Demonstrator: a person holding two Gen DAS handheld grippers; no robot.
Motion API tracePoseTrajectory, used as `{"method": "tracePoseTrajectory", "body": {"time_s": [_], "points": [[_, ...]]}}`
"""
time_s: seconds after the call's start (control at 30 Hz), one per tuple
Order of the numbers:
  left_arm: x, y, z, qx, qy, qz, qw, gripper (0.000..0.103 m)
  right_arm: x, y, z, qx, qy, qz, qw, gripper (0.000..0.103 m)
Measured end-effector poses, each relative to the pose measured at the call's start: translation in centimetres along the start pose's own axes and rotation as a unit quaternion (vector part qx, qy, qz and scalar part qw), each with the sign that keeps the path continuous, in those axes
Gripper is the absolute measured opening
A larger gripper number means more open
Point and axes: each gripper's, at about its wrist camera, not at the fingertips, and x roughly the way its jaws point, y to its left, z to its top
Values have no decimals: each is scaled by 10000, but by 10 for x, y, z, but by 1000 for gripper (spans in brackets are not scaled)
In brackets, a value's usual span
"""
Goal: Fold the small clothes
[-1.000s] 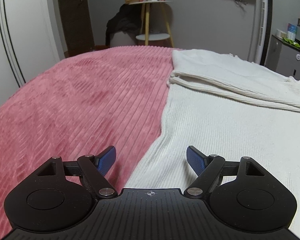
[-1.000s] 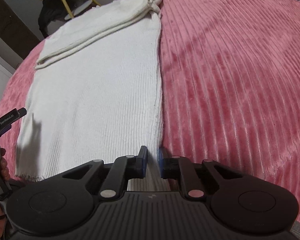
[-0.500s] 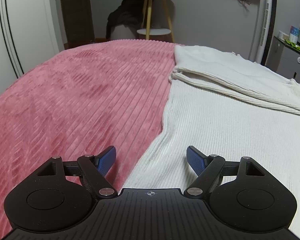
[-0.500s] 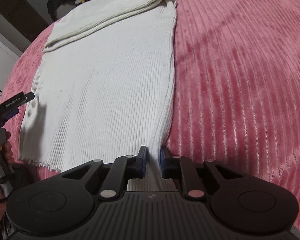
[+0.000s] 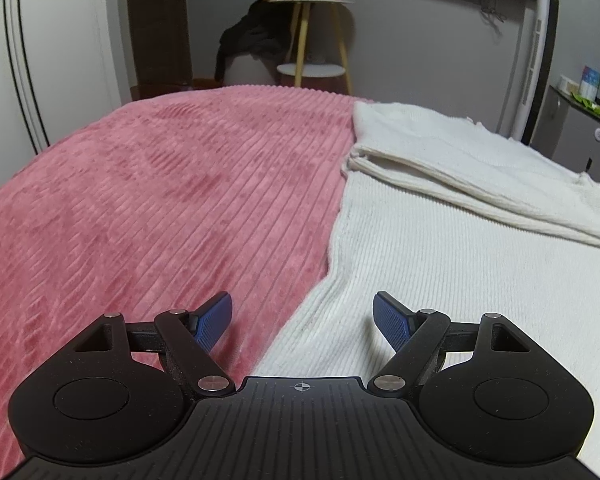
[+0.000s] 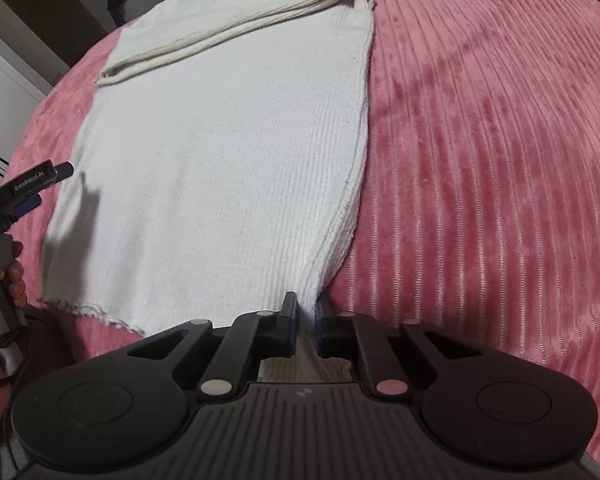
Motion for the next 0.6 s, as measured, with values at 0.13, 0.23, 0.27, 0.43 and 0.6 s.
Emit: {"method": "tracePoseTrajectory", "body": {"time_s": [0.13,0.23,0.27,0.43,0.6], "points": [[-5,4,2,-169,-212,-52,9996,83,-6,-5,13,644,-28,824,9945,7],[-9,7,4,-258,-365,-153,9989,83,-5,-2,28,1028,-192,1268,9864,7],[-10,8,5,-287,-400,-173,9986,83,-5,-2,36,1142,-277,1393,9833,7],[-13,12,7,-454,-575,-268,9969,83,-3,5,79,1490,-913,1610,9714,7],[-18,17,10,-584,-957,-237,9934,83,1,-3,127,1912,-1641,1473,9565,6]]}}
